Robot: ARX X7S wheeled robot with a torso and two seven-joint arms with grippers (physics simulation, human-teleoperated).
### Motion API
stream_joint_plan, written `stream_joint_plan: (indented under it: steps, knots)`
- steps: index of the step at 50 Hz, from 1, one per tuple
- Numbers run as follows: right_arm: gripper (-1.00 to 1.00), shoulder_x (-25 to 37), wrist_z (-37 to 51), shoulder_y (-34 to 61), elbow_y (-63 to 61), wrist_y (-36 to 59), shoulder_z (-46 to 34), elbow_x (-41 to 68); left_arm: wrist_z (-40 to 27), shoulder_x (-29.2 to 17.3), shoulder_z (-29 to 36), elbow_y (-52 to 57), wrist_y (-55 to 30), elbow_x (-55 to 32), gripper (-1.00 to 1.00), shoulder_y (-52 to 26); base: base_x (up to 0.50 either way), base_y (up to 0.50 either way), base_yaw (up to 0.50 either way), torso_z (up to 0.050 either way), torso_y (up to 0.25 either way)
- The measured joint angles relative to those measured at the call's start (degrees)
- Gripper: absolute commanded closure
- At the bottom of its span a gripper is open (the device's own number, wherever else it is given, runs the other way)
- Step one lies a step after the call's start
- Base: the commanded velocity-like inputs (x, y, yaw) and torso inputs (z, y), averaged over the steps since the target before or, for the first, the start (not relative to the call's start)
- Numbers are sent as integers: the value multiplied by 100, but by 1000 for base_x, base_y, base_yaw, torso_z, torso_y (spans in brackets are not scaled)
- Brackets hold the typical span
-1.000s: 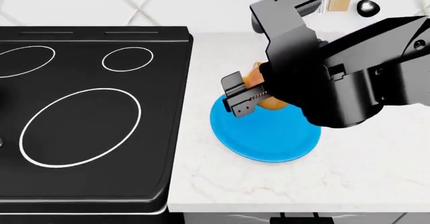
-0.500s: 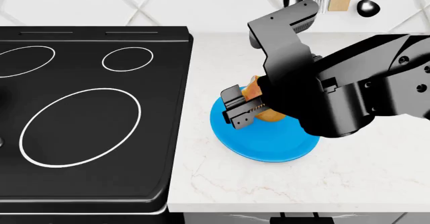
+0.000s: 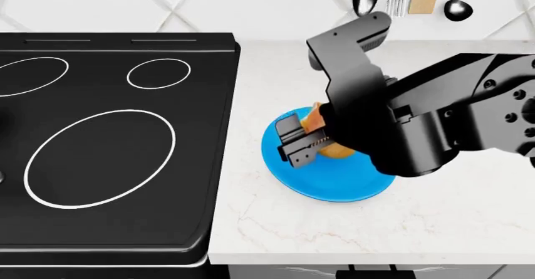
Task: Pick the chicken breast from the pan and place it on the plate.
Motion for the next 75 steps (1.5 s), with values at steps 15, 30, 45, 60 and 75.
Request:
stream_joint_plan:
  steps: [15,30,45,60,75]
  knots:
    - [-100,3,-81,-44,30,27,-23,-69,3,-8,10,-7,22,2,-100,13,0,0,0,0,0]
    - [-100,12,-140,7,38,45,24,-162,-14,-22,23,8,38,10,-100,20,0,0,0,0,0]
    - [-100,58,-65,348,-56,-18,229,-257,-28,-43,24,21,59,8,-100,32,0,0,0,0,0]
    - [-100,192,-57,731,-538,-50,562,-246,-38,-57,25,40,79,12,-100,52,0,0,0,0,0]
    - [-100,465,130,771,-1591,-426,1004,-947,-57,-78,33,61,92,25,-100,63,0,0,0,0,0]
